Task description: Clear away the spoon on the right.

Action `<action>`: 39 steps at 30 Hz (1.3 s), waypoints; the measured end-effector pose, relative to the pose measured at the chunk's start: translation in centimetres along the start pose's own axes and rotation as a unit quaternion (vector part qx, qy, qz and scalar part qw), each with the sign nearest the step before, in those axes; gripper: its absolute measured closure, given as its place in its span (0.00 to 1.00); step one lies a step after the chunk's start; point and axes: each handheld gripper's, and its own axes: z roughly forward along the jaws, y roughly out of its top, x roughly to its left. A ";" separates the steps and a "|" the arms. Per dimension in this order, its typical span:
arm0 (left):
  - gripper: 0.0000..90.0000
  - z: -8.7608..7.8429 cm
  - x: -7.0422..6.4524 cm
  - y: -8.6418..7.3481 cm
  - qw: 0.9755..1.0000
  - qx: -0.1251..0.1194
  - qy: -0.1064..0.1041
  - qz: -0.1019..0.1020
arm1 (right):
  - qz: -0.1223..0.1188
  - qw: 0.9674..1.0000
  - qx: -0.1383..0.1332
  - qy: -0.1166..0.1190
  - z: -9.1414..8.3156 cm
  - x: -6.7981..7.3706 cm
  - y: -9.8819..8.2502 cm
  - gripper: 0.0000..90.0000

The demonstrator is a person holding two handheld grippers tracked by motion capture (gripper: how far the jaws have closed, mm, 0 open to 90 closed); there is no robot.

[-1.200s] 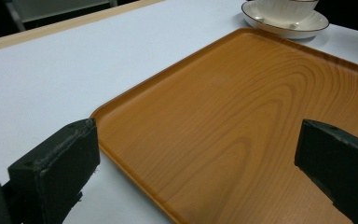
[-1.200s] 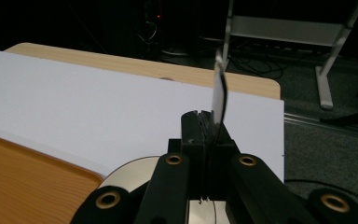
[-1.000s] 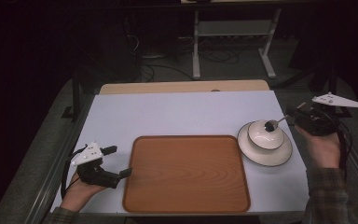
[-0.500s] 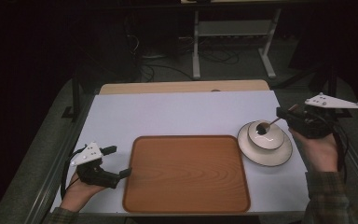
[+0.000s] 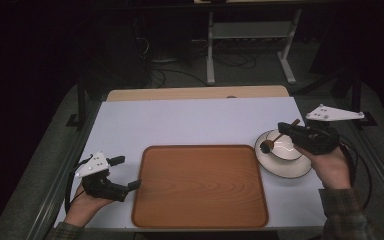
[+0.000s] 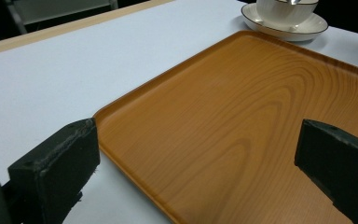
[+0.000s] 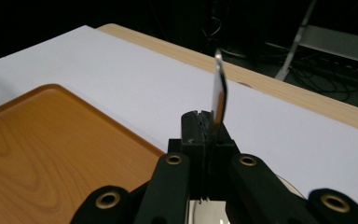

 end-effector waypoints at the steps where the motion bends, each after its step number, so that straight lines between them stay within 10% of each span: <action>1: 0.00 0.0 0.0 0.0 1.000 -0.001 0.001 0.000 | -0.003 1.000 0.002 0.003 0.2 0.2 0.0 0.98; 39: 0.00 0.1 0.1 -0.1 1.000 0.001 -0.001 -0.003 | -0.071 0.987 0.119 0.079 6.6 4.6 -1.1 0.98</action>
